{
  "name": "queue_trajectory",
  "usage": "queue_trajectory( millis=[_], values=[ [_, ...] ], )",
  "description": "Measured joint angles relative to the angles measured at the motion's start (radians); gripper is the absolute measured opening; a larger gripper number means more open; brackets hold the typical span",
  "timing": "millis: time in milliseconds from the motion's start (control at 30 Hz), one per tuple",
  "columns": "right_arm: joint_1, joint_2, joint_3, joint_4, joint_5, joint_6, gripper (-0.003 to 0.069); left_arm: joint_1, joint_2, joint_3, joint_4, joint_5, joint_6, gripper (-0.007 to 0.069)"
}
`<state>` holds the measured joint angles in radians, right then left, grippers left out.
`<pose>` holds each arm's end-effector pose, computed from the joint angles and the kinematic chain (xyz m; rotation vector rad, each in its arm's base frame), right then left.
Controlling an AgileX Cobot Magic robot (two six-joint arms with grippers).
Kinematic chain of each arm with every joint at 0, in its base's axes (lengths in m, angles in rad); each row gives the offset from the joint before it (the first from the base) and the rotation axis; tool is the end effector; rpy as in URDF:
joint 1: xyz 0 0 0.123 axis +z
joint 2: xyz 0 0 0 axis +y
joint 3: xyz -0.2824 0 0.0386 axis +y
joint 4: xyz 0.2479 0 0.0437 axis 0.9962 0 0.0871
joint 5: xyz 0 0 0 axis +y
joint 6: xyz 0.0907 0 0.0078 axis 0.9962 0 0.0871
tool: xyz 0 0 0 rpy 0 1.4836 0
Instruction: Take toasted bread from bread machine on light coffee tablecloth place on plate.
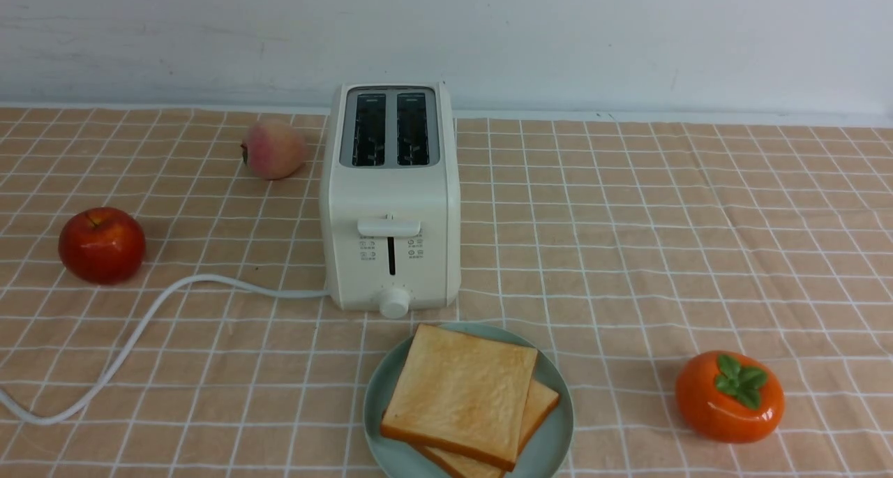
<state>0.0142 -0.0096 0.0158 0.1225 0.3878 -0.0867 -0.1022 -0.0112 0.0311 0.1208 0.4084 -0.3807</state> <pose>0.0521 0.0050 0.1737 -0.0200 1.8751 0.0715 0.0518 -0.0009 0.1669 -0.1925 1.9045 -0.2056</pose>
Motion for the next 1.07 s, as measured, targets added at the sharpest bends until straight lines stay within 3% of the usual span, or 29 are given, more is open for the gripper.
queue_trajectory(
  millis=[1067],
  values=[
    [0.0, 0.0, 0.0, -0.001, 0.0, 0.0, 0.015, 0.0, 0.0, 0.0, 0.0, 0.0, 0.0, 0.0066]
  ],
)
